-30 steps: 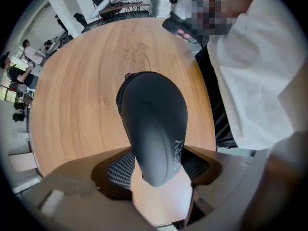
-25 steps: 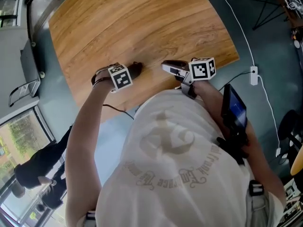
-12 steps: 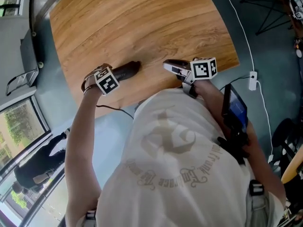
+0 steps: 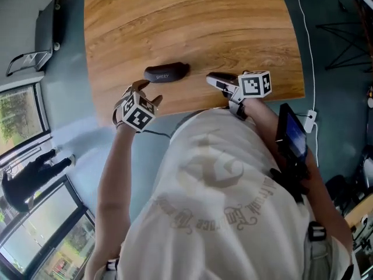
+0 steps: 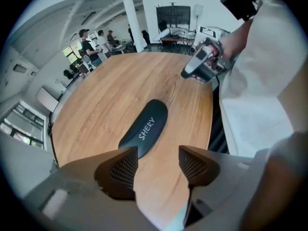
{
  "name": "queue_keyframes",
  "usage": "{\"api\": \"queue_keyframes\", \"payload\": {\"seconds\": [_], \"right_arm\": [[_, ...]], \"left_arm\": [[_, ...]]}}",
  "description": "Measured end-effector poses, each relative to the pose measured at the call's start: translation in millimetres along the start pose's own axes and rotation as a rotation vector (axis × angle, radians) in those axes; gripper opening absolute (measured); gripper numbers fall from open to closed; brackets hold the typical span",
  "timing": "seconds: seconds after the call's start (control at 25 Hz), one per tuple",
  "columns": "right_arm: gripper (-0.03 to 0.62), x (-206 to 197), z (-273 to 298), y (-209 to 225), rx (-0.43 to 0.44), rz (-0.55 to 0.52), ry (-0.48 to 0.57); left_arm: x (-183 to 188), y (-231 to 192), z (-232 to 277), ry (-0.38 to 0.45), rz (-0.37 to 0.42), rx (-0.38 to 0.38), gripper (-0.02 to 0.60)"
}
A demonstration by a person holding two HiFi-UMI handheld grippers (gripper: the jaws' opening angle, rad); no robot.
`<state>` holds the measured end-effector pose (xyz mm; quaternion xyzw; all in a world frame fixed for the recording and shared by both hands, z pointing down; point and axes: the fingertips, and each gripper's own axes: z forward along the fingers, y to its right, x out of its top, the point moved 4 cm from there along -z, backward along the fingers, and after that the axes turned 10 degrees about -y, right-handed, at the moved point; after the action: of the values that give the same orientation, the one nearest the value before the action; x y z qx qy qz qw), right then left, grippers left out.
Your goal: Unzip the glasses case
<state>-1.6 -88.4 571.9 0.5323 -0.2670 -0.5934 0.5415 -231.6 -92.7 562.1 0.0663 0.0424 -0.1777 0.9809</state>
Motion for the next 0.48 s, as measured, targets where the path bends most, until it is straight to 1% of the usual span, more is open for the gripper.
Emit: {"api": "queue_keyframes", "payload": {"seconds": [0.08,0.12,0.24,0.32,0.4,0.48], "right_arm": [[0.067,-12.2,14.9,-12.8,-0.018,-0.03,-0.026],[0.06,-17.4,20.8,-18.2,-0.024,-0.044,-0.039],[0.038,-23.3,29.6,-19.7,-0.056,-0.055,-0.069],[0.029,-29.4,32.0,-20.0,-0.08,-0.046,-0.076],[0.026,-41.4,35.6,-29.5,-0.088,-0.054,-0.086],[0.025,-55.9,41.5,-43.2,-0.09,-0.081,-0.105]], "left_arm": [[-12.0,24.1,-8.4,0.106,-0.096,-0.052,0.273],[-15.8,36.0,-12.7,0.167,-0.154,-0.09,0.269],[-14.5,62.3,-19.5,0.36,-0.365,-0.232,0.268],[-17.2,76.2,-21.0,0.477,-0.508,-0.312,0.242],[-28.2,91.4,-25.5,0.588,-0.622,-0.358,0.197],[-45.0,107.0,-32.1,0.677,-0.705,-0.362,0.147]]}}
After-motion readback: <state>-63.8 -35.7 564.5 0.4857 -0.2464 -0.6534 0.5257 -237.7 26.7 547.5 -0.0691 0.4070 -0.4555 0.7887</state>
